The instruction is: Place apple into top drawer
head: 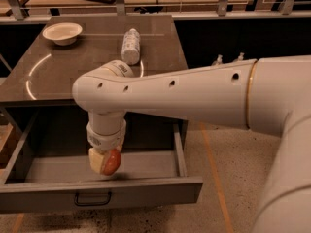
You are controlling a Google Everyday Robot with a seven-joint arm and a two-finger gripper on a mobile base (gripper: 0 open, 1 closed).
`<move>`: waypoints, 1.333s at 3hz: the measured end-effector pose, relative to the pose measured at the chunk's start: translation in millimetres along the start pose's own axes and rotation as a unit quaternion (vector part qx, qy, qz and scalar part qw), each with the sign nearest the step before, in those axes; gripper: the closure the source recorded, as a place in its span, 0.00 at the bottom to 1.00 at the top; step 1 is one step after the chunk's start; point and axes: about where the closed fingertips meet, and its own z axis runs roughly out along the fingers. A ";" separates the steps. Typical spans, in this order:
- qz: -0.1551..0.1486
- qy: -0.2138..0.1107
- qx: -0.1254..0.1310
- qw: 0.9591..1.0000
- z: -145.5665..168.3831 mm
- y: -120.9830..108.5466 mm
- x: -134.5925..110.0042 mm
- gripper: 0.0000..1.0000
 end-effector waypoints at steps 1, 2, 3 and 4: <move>0.017 0.008 -0.014 1.000 22.4 -6.8 1.8 0.75; 0.029 0.010 -0.033 0.999 41.0 -13.7 -2.3 0.52; 0.040 0.011 -0.042 0.998 49.3 -19.9 -3.8 0.29; 0.049 0.010 -0.045 0.998 50.8 -25.6 -3.5 0.06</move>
Offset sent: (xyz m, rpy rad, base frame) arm 0.0248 0.0059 -0.0650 0.0407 0.1281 -0.0705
